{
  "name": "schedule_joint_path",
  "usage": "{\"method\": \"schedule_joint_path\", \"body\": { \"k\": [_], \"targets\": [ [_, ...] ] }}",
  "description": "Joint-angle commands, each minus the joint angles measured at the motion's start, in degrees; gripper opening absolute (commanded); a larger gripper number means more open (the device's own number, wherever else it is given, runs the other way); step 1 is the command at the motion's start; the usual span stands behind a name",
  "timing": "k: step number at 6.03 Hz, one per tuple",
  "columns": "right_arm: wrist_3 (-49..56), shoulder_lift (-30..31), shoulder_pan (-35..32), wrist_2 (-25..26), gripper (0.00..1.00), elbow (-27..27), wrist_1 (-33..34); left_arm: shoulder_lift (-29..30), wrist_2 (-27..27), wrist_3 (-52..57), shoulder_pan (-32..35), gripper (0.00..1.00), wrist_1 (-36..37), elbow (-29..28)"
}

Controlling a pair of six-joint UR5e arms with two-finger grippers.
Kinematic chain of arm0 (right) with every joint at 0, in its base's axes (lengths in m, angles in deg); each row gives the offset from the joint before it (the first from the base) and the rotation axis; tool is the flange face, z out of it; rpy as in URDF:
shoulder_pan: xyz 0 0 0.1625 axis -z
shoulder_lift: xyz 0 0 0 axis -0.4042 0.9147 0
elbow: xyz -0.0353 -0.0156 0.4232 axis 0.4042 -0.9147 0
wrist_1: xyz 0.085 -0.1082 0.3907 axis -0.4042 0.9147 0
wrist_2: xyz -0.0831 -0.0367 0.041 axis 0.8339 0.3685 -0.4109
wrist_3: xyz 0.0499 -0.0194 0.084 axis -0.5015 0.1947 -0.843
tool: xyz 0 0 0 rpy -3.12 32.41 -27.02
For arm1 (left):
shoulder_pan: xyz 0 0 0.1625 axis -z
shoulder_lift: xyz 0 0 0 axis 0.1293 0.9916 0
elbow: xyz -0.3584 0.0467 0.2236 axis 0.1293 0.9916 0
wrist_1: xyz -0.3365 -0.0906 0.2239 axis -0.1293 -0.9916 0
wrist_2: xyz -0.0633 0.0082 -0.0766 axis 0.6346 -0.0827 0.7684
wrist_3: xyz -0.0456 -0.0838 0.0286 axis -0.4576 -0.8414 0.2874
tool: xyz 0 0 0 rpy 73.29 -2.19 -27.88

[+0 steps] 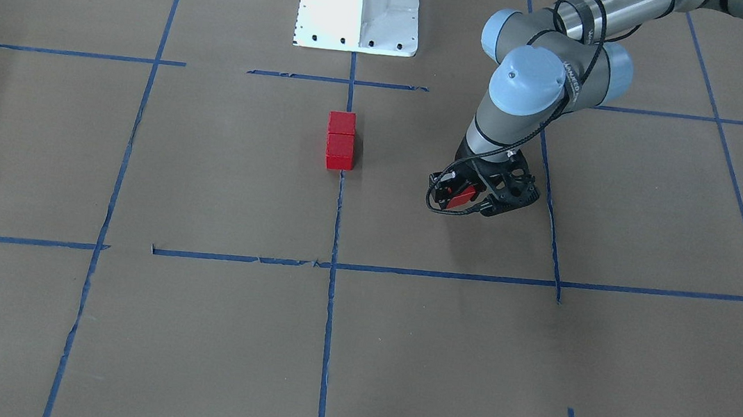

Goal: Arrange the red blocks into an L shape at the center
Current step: 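Carry the held cube with the left gripper toward the two placed cubes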

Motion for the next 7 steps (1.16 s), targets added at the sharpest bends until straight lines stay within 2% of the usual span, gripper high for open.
{"method": "schedule_joint_path", "body": {
  "k": [1,2,4,7],
  "targets": [
    [-0.01,-0.04,0.0,0.0,0.99,0.0,0.0,1.75,-6.36,-26.77,-3.5,0.22,0.27,1.21],
    [-0.01,-0.04,0.0,0.0,0.99,0.0,0.0,1.59,-13.12,-40.9,-8.58,0.22,0.45,0.86],
    [-0.01,0.05,0.0,-0.09,0.99,0.26,0.0,5.34,-13.36,-49.6,-11.07,0.22,9.8,0.68],
    [0.08,0.05,0.0,0.0,0.99,0.09,0.0,8.17,-13.1,-52.72,-14.94,0.24,9.86,-0.19]
  ]
}}
